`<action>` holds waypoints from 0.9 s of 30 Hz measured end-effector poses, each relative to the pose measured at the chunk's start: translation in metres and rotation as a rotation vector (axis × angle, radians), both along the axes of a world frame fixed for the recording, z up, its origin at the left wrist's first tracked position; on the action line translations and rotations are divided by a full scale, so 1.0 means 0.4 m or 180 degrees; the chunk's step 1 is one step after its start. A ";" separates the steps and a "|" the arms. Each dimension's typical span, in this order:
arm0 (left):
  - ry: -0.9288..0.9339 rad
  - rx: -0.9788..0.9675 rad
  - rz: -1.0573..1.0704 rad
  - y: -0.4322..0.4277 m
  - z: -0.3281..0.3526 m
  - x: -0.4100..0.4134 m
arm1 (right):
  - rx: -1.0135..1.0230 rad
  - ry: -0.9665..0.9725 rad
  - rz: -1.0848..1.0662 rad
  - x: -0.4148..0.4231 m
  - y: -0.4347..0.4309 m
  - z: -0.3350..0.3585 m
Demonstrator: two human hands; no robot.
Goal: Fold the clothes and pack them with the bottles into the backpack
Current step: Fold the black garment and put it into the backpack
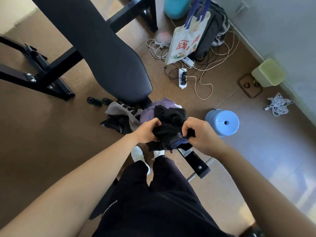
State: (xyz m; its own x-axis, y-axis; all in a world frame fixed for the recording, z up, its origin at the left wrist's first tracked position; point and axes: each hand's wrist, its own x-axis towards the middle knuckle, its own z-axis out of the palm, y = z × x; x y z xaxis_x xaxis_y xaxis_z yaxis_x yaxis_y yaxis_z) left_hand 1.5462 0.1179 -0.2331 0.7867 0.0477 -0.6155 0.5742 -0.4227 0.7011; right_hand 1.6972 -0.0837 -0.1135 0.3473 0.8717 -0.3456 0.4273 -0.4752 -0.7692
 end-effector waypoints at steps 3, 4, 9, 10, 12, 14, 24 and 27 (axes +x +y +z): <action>0.0089 0.0226 -0.0325 0.004 0.015 -0.015 | -0.0080 -0.0231 -0.0048 0.009 -0.031 -0.017; 0.0232 0.0347 -0.0416 0.014 0.020 -0.024 | -0.0150 -0.0341 -0.0057 0.012 -0.039 -0.029; 0.0805 0.0838 -0.0154 0.084 0.059 -0.069 | -0.1308 -0.0880 0.0242 0.047 -0.028 -0.105; 0.0806 0.0957 -0.0036 0.098 0.071 -0.073 | -0.1549 -0.0896 0.0340 0.056 -0.018 -0.116; 0.0754 0.1246 0.0318 0.130 0.096 -0.084 | -0.1693 -0.0838 0.0405 0.072 -0.004 -0.133; 0.0704 0.1475 0.0704 0.167 0.122 -0.096 | -0.1490 -0.0702 0.0240 0.084 0.015 -0.133; -0.0480 0.1545 0.3129 0.356 0.306 -0.071 | 0.0185 -0.0525 -0.0473 0.167 0.269 0.043; -0.1054 0.1788 0.3651 0.400 0.357 -0.058 | 0.0682 -0.0501 -0.0804 0.174 0.342 0.093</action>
State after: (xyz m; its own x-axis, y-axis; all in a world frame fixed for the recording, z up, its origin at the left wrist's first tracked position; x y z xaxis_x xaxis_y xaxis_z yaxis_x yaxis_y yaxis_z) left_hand 1.5232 0.2780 -0.0903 0.2373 0.9681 -0.0807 0.6353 -0.0918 0.7668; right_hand 1.7667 0.0531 -0.0762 0.5954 0.7984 -0.0896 0.4381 -0.4162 -0.7968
